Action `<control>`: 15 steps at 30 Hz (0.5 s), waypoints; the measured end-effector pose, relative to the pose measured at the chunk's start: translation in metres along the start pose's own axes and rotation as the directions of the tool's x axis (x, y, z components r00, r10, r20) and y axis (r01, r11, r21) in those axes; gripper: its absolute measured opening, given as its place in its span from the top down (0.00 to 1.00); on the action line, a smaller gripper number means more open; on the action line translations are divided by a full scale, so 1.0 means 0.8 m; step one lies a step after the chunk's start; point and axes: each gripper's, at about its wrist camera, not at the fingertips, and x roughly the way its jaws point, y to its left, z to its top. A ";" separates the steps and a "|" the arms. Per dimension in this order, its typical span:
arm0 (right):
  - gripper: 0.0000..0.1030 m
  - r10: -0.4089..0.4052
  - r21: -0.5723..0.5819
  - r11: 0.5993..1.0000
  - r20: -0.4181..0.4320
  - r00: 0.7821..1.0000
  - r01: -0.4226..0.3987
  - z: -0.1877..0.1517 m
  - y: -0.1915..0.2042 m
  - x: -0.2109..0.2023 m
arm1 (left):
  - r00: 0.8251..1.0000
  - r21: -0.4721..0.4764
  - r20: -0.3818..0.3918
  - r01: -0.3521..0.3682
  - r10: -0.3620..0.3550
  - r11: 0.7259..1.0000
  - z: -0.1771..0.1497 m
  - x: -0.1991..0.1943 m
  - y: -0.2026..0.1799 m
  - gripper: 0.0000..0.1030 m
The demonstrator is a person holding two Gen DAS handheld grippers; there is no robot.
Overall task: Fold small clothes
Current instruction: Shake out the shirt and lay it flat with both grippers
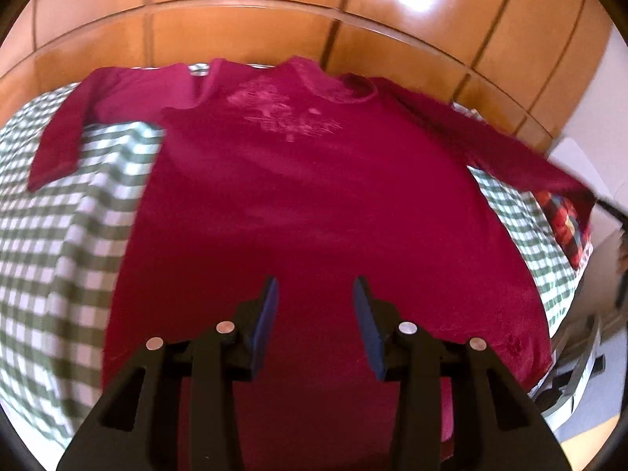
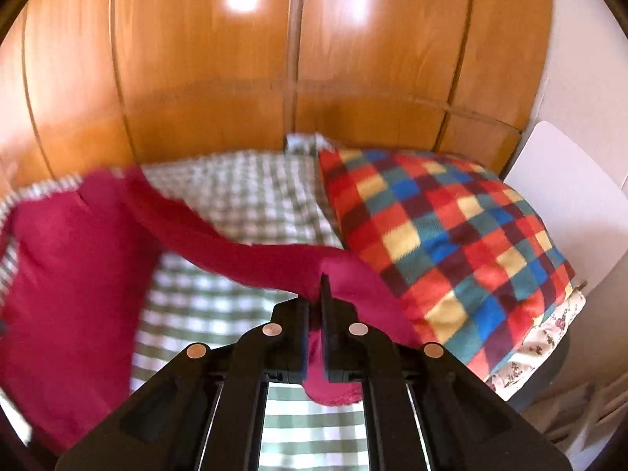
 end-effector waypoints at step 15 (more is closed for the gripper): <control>0.58 -0.126 0.341 0.920 -0.209 0.970 0.194 0.082 -0.124 0.187 | 0.998 -0.002 -0.045 0.037 -0.037 0.999 0.008 0.041 -0.023 0.58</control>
